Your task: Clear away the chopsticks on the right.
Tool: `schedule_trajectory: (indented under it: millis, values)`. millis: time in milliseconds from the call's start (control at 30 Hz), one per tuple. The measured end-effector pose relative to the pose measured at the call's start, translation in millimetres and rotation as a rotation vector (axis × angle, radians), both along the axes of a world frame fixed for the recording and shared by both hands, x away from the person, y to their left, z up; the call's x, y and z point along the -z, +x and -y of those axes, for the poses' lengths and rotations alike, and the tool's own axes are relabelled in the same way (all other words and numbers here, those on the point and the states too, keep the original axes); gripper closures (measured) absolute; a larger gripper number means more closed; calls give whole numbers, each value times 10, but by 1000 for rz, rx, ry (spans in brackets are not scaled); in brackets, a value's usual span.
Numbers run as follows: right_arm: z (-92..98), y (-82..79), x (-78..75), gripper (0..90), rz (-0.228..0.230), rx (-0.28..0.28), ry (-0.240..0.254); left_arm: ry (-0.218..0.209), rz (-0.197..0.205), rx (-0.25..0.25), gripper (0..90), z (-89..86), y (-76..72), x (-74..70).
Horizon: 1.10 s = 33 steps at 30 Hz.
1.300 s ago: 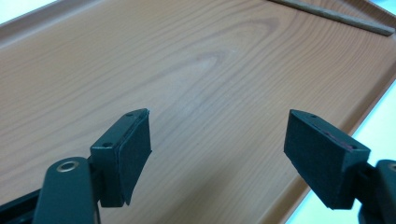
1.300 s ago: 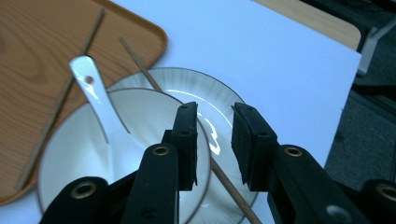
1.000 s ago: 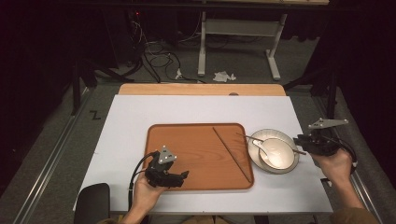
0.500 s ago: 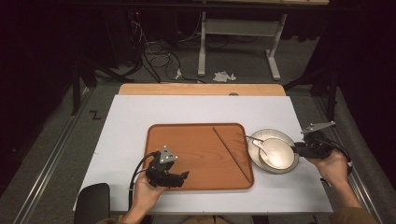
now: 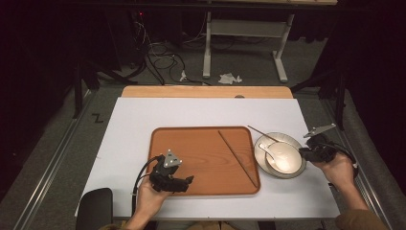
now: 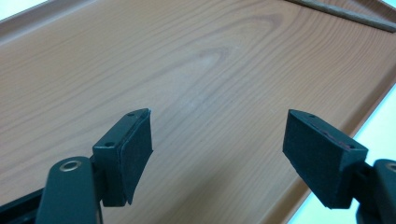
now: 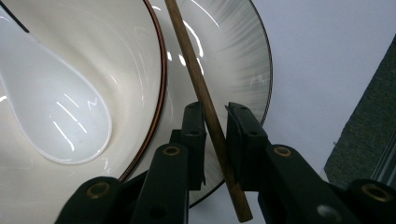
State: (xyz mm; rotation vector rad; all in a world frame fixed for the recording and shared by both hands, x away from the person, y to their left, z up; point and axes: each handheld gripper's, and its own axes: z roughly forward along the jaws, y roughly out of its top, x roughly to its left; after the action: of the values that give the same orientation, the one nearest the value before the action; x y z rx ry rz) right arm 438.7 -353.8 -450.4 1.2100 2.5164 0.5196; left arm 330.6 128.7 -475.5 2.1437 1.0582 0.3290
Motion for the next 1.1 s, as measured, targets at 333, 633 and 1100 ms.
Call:
schedule_trajectory:
  millis: [333, 633, 1100]
  values:
    - [5, -12, 14, 851, 17, 8, -5, 6, -14, 0, 242, 25, 20, 27]
    - [-2, -97, -90, 853, 99, 21, 37, 3, -27, -5, 241, 16, 49, 43]
    - [-233, -354, -493, 854, 226, -30, 74, 9, -21, -3, 241, 9, 27, 27]
